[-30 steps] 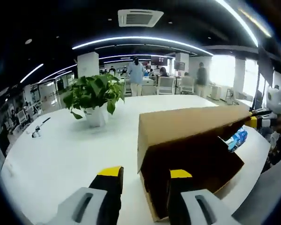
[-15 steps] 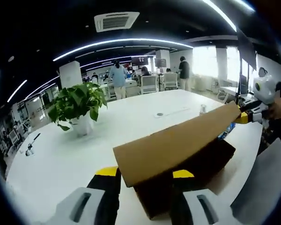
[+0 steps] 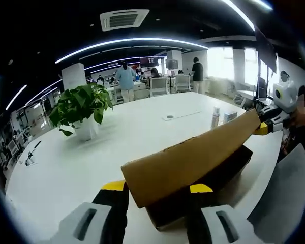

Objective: Operate the shoe box by opening the lid, removing the specified soft item, and placing it in the target area until the item is outside and the box remains undamaged.

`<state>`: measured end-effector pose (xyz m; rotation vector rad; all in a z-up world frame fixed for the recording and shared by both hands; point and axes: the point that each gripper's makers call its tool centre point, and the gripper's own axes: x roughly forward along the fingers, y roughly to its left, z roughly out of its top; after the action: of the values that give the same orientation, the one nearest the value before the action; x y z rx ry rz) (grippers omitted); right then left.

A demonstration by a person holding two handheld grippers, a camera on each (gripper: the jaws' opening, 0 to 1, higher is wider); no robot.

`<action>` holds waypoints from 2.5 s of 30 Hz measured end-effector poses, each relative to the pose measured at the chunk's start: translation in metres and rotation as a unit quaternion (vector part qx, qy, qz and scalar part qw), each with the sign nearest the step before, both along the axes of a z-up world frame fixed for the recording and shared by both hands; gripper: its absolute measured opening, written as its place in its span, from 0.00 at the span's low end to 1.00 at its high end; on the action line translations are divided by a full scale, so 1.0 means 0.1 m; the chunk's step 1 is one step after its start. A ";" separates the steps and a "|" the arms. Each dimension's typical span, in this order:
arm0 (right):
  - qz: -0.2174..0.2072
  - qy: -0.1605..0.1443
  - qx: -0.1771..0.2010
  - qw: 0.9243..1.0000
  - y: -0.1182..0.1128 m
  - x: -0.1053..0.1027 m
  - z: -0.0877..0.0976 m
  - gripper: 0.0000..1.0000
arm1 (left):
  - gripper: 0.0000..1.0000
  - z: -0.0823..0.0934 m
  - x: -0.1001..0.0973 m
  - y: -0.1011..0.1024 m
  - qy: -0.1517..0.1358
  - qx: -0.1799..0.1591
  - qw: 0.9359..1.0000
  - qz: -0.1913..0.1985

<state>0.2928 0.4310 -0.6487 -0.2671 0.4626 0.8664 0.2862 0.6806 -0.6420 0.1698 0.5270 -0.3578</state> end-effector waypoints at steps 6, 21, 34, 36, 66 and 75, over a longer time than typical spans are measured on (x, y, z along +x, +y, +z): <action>0.018 0.008 -0.001 1.000 0.03 -0.07 -0.08 0.25 | 0.47 -0.09 -0.05 -0.02 0.012 0.000 1.000 -0.008; 0.040 0.046 -0.018 0.998 0.07 -0.24 -0.37 0.35 | 0.55 -0.46 -0.22 -0.08 0.058 0.003 0.998 -0.020; 0.030 0.081 -0.013 0.996 0.11 -0.27 -0.57 0.39 | 0.54 -0.72 -0.27 -0.09 0.088 0.003 0.996 -0.014; 0.026 0.084 -0.014 0.996 0.11 -0.26 -0.61 0.38 | 0.54 -0.75 -0.27 -0.08 0.093 0.006 0.996 -0.014; 0.016 0.078 -0.039 0.996 0.08 0.02 -0.81 0.35 | 0.52 -0.99 0.00 -0.10 0.136 -0.006 0.991 -0.002; 0.013 0.074 -0.044 0.996 0.07 0.19 -0.82 0.35 | 0.52 -1.00 0.18 -0.11 0.138 -0.007 0.990 -0.002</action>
<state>0.3122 0.4384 -0.7308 -0.2911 0.6377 0.8954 0.3041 0.6692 -0.7422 0.1088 0.7968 -0.3909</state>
